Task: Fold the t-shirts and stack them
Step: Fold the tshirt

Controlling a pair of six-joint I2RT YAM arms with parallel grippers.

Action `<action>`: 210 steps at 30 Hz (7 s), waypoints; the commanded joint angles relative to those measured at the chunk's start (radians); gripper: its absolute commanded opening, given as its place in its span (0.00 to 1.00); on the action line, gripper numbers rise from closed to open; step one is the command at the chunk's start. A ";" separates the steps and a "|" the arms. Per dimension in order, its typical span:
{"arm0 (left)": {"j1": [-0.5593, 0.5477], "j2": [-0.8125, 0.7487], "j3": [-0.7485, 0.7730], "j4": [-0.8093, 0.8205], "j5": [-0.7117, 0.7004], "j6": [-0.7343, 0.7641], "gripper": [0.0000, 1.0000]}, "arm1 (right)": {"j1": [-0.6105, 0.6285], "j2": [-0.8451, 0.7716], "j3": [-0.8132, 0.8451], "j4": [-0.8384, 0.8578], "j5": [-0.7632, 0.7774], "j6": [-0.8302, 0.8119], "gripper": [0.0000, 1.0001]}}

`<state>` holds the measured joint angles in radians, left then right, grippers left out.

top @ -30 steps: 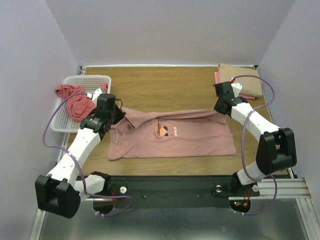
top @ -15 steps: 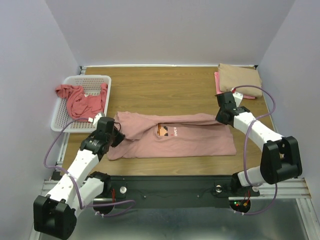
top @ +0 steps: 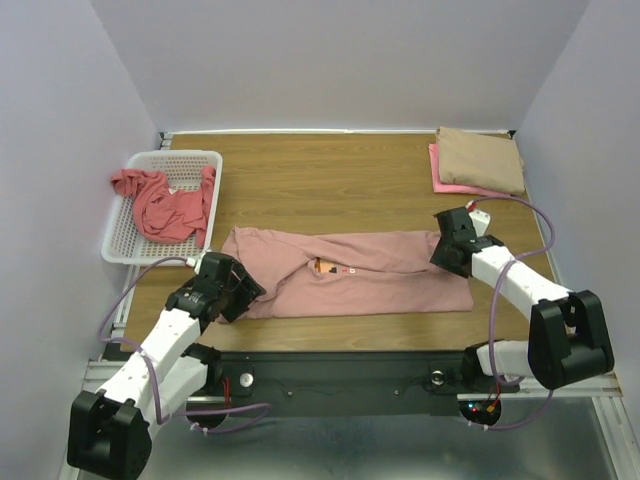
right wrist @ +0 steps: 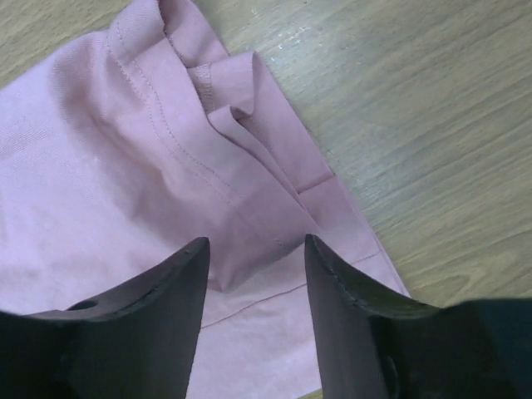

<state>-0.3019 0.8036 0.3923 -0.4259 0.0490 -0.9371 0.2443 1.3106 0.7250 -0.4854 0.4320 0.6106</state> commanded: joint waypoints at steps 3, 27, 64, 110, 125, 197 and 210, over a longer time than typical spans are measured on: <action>-0.016 -0.069 0.036 -0.111 0.028 -0.008 0.80 | 0.009 -0.076 0.014 0.013 0.063 0.038 0.71; -0.063 0.474 0.370 0.147 -0.040 0.095 0.93 | 0.007 0.286 0.200 0.077 -0.107 -0.018 0.20; -0.089 1.832 2.027 -0.077 0.038 0.327 0.92 | 0.863 0.190 -0.116 0.245 -0.378 0.486 0.20; -0.094 1.432 1.910 -0.120 0.104 0.369 0.97 | 0.954 -0.077 0.172 -0.062 -0.050 0.368 1.00; -0.368 0.326 0.492 0.036 -0.215 0.014 0.98 | 0.928 -0.094 0.038 -0.068 -0.085 0.397 0.99; -0.338 0.422 0.495 -0.022 -0.115 0.001 0.00 | 0.638 0.056 0.215 0.139 -0.232 0.210 0.00; -0.132 0.715 0.790 0.026 -0.054 0.181 0.00 | 0.449 0.308 0.505 0.139 -0.319 0.074 0.00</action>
<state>-0.4622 1.4830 1.1057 -0.4179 -0.0120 -0.8246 0.7280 1.6077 1.1599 -0.3592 0.1284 0.7315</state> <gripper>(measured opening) 0.033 0.111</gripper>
